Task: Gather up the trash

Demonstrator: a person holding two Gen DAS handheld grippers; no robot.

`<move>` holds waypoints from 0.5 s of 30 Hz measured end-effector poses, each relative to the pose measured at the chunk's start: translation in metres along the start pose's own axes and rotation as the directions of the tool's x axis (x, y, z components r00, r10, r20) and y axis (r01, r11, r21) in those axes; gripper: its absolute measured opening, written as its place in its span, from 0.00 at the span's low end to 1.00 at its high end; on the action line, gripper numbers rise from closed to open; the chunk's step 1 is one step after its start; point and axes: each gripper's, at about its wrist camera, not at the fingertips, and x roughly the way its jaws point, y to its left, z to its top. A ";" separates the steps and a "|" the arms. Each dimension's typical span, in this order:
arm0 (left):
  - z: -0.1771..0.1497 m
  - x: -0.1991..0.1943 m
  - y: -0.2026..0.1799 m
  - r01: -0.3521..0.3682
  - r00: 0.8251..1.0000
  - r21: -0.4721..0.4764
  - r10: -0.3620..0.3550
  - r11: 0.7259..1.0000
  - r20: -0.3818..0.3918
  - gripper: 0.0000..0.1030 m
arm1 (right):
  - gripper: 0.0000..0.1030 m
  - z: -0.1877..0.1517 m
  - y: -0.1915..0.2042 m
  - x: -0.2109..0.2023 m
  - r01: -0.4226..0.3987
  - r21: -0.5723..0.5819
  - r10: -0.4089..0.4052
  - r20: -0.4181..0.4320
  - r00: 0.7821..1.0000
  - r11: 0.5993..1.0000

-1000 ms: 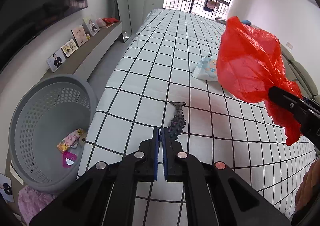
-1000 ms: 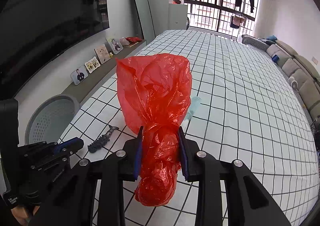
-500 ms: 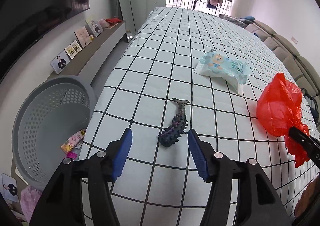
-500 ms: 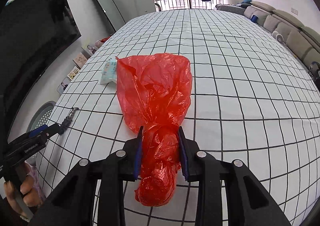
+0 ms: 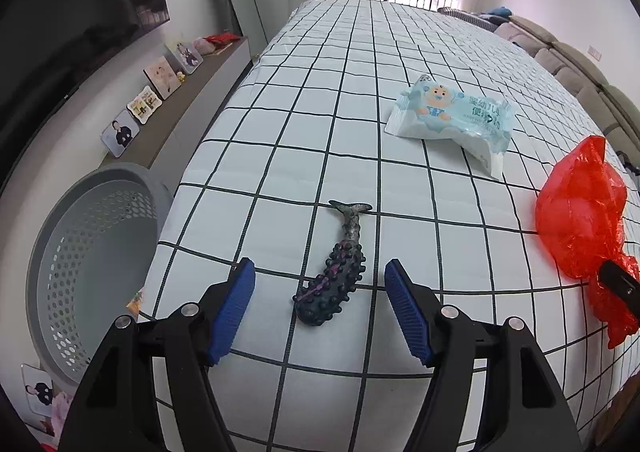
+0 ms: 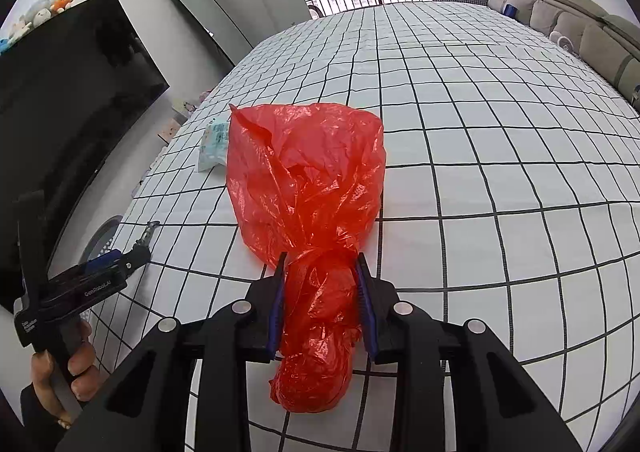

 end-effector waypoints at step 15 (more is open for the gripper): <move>-0.010 -0.010 -0.008 0.084 0.996 0.019 -0.084 0.996 0.001 0.20 | 0.29 0.001 -0.003 0.003 -0.026 0.013 0.026 -0.006 1.000 1.000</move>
